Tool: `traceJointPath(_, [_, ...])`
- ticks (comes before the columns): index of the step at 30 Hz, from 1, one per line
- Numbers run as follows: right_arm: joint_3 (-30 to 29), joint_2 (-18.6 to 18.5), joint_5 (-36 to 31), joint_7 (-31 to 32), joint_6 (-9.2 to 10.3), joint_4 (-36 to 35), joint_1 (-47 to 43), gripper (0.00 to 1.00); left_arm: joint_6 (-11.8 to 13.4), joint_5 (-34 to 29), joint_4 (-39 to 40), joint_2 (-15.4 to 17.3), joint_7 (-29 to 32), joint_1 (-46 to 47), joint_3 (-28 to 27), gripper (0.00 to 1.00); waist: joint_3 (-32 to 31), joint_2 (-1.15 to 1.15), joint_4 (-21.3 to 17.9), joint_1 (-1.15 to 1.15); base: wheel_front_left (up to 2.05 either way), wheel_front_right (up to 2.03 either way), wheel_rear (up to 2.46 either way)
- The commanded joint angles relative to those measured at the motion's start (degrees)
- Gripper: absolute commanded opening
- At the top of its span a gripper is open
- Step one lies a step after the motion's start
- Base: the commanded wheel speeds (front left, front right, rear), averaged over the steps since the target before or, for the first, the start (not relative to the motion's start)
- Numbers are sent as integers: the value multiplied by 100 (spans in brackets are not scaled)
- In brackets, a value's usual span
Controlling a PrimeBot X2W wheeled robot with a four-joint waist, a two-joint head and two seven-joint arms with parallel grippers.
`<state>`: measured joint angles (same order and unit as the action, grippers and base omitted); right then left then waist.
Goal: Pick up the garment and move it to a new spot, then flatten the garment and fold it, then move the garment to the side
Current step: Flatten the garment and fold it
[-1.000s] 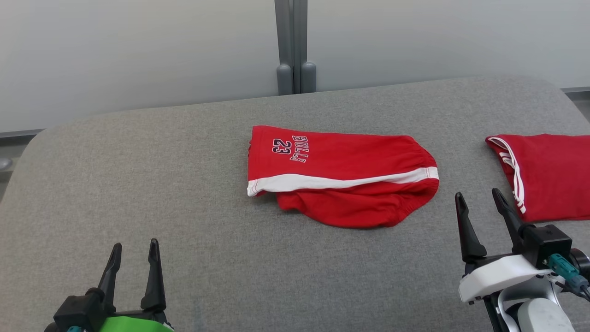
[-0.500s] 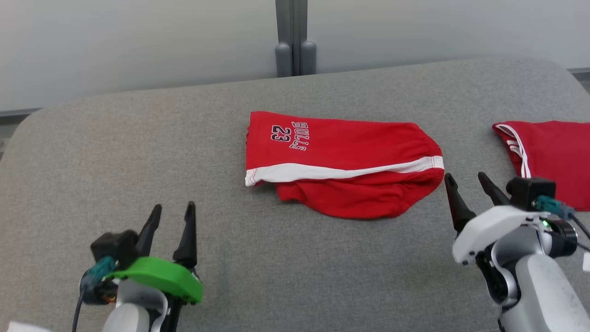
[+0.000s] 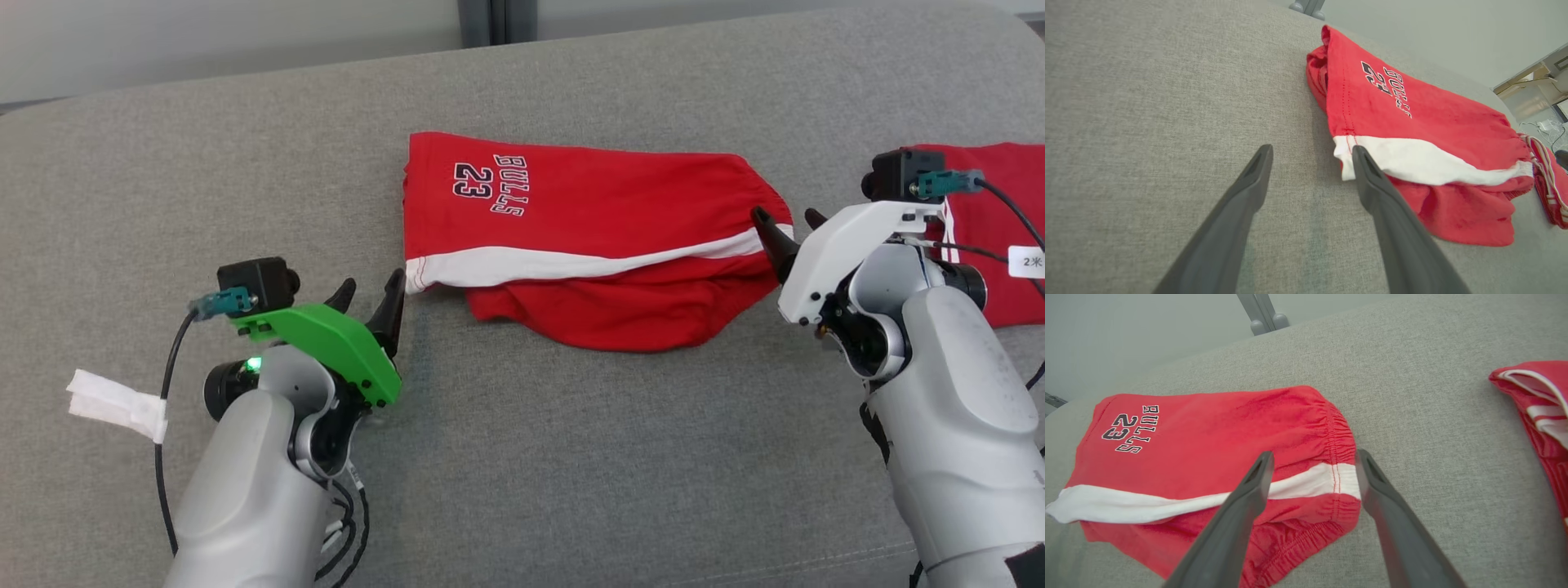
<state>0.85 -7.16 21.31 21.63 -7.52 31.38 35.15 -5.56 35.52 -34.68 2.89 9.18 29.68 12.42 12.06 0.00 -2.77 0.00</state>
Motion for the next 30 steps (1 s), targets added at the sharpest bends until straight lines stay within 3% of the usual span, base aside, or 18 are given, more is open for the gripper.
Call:
traceJointPath(1, [-11,-66,25,16,7,172,152,100,75,144,-84,9,-1,203,80,100,250,0,-82,0,0,0,0])
traceJointPath(7, [-98,-34,98,27,5,832,561,100,283,721,-401,12,68,580,536,100,390,0,-76,0,0,0,0])
traceJointPath(15, [256,-18,598,12,5,1102,700,100,386,1083,-566,13,77,737,892,100,364,0,-75,0,0,0,0])
traceJointPath(23, [650,-25,1114,-79,5,1139,780,100,151,1609,-559,13,166,775,984,100,382,0,-132,0,0,0,0])
traceJointPath(27, [821,-75,1302,-167,5,1164,839,100,187,1589,-616,13,126,842,1091,100,423,0,-136,0,0,0,0])
traceJointPath(28, [864,-89,1350,-185,5,1175,850,95,182,1618,-640,12,148,849,1107,100,431,0,-137,0,0,0,0])
traceJointPath(30, [944,-121,1431,-225,5,1182,860,46,150,1668,-683,12,230,858,1151,97,438,0,-138,0,0,0,0])
